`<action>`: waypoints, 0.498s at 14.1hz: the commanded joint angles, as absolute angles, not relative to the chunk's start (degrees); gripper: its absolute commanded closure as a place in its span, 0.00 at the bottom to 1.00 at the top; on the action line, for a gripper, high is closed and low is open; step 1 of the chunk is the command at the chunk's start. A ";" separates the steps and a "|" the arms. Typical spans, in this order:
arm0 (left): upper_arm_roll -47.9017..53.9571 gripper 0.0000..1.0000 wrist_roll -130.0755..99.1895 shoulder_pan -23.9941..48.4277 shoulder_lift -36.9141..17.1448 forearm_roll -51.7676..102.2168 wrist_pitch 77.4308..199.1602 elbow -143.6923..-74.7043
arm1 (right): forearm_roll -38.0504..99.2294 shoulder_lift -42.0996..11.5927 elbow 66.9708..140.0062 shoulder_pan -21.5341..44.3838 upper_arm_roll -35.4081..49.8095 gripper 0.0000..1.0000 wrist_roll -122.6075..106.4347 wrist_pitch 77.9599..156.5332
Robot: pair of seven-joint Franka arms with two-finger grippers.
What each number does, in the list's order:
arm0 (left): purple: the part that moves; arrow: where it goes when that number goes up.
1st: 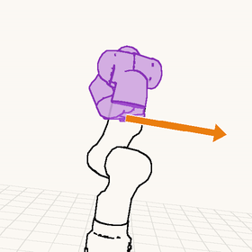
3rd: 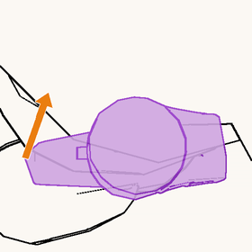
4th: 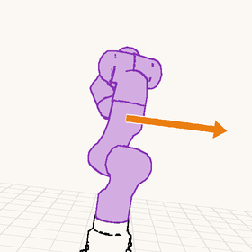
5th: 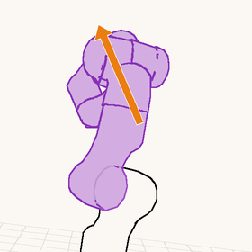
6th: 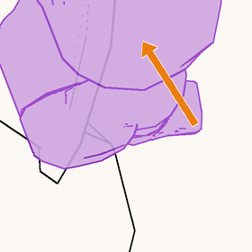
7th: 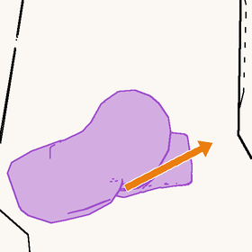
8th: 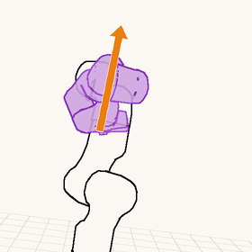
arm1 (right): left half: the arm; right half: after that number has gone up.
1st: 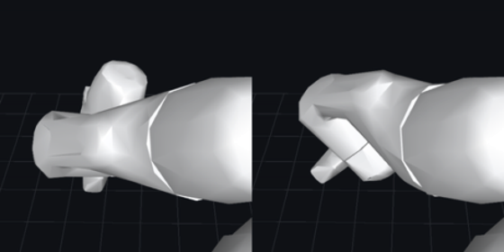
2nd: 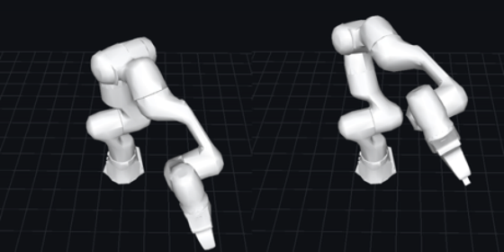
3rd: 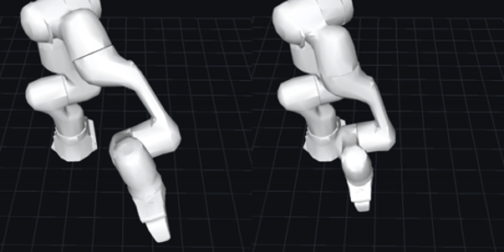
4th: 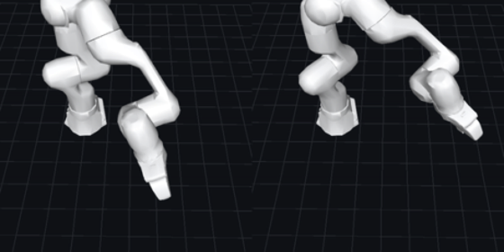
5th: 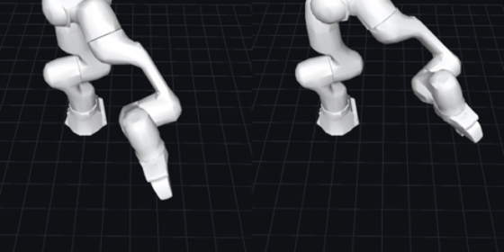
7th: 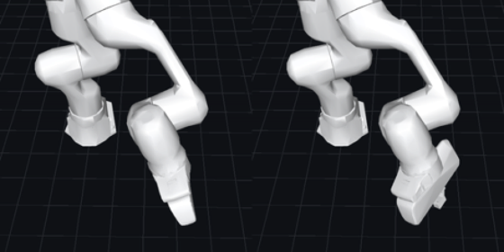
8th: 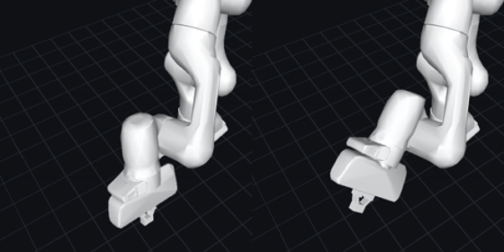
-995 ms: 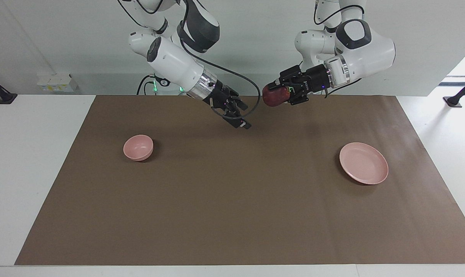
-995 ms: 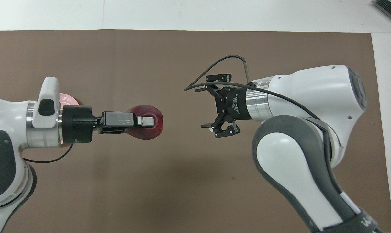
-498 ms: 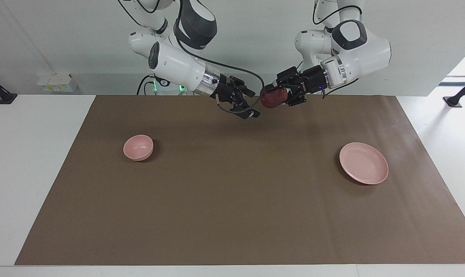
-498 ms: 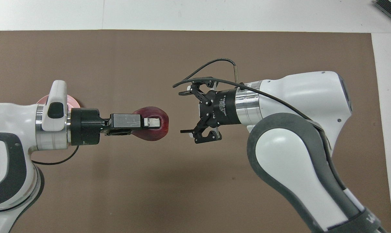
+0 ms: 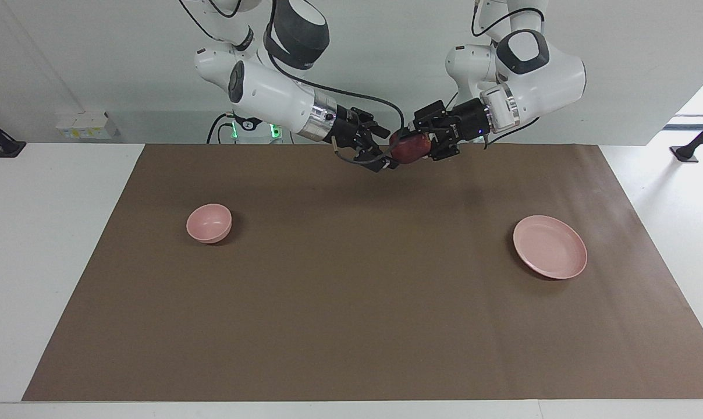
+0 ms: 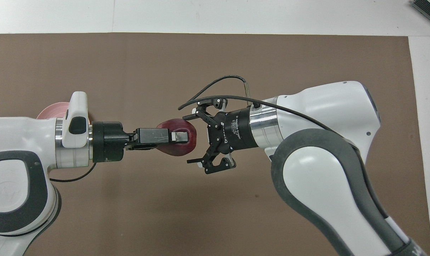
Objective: Move apple from plate to bowl
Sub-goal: 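Carry the apple toward the right gripper while the right gripper approaches it, then close the right gripper on the apple and open the left gripper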
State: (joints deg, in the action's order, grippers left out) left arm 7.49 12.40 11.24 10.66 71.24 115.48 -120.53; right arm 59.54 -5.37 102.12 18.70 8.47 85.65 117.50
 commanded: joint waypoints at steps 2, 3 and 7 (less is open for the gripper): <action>6.86 1.00 11.78 13.27 12.30 72.51 117.51 -122.17 | 61.26 -4.48 102.66 19.34 8.70 0.00 87.27 118.30; 6.86 1.00 11.43 13.27 12.30 72.51 117.60 -122.08 | 61.26 -4.48 102.74 19.34 8.70 0.00 87.28 118.21; 7.47 1.00 11.07 13.27 12.30 72.25 117.51 -122.17 | 61.08 -4.66 102.22 19.34 8.70 0.92 87.36 118.30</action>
State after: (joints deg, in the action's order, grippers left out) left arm 7.77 11.99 11.93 10.67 71.20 115.91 -120.66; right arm 59.64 -5.27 102.07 19.13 8.37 86.21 117.96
